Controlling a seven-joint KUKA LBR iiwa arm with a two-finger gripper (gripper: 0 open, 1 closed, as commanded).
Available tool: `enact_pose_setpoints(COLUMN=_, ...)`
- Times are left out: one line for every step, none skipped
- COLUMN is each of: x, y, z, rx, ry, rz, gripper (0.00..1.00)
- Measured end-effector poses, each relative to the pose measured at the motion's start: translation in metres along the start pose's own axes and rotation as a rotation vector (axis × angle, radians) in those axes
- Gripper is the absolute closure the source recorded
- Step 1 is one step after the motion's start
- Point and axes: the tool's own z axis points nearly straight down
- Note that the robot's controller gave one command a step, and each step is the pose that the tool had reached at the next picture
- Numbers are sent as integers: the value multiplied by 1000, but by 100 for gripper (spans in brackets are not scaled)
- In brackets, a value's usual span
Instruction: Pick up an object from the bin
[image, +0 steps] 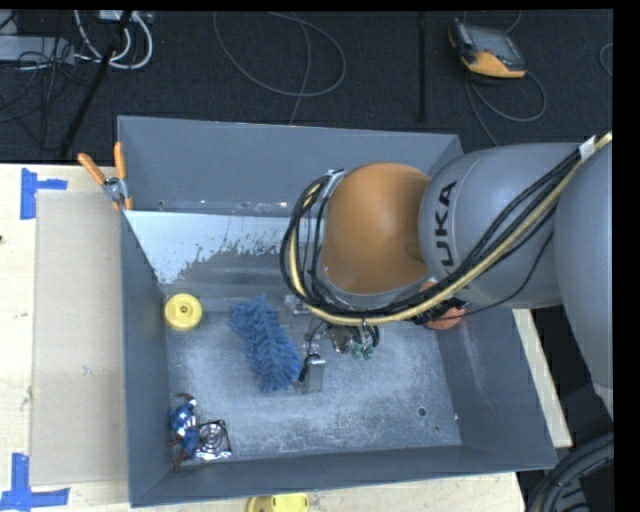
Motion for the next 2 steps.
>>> enact_pose_setpoints(x=-9, y=-9, z=-33, rx=0, ry=0, rz=81, gripper=0)
enact_pose_setpoints(x=-11, y=5, z=-41, rx=-1, ry=-11, rz=-73, gripper=0)
